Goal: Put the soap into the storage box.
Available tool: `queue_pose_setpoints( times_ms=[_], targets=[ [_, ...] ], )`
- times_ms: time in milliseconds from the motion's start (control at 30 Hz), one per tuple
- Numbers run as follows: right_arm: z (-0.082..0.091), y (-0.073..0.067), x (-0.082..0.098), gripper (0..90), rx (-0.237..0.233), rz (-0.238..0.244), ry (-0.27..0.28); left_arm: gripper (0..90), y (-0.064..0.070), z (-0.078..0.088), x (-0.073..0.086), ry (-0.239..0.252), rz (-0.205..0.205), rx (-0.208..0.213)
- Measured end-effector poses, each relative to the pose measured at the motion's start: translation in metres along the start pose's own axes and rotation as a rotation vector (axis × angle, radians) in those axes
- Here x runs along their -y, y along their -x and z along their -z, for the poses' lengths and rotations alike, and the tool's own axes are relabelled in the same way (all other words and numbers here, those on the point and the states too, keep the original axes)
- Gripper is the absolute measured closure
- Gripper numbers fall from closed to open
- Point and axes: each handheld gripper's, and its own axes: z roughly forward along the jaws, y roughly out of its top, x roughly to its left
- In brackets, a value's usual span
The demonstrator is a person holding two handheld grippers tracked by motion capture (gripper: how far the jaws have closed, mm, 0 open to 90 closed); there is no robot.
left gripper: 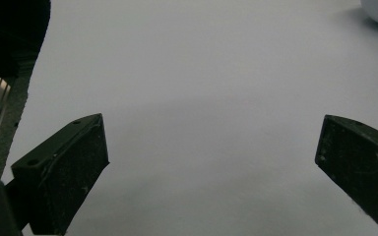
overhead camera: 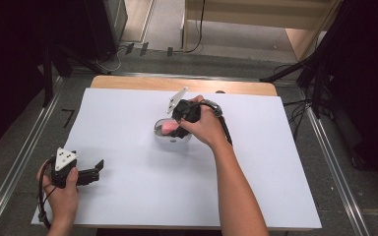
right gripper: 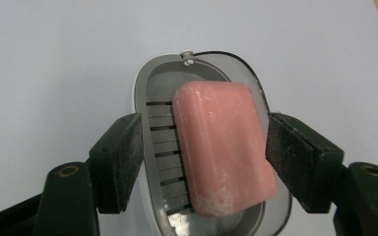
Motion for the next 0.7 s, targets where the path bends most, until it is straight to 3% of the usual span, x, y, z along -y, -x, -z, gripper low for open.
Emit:
queue_pose_setpoints(
  times_ms=[267, 567, 633, 667, 700],
  targets=[
    [0.018, 0.001, 0.031, 25.1, 0.036, -0.118, 0.089, 0.1, 0.0, 0.0, 0.0, -0.001, -0.002, -0.002],
    [0.035, -0.001, 0.063, 14.9, 0.075, -0.193, 0.122, 0.1, 0.0, 0.0, 0.0, -0.003, -0.006, -0.002],
    [0.04, -0.004, 0.074, 10.0, 0.12, -0.215, 0.125, 0.1, 0.0, 0.0, 0.0, -0.002, -0.006, -0.002],
    [0.04, -0.004, 0.074, 10.0, 0.12, -0.215, 0.125, 0.1, 0.0, 0.0, 0.0, -0.003, -0.006, -0.002],
    [0.041, -0.006, 0.077, 4.2, 0.138, -0.226, 0.125, 0.1, 0.0, 0.0, 0.0, -0.002, -0.006, -0.002]
  ],
)
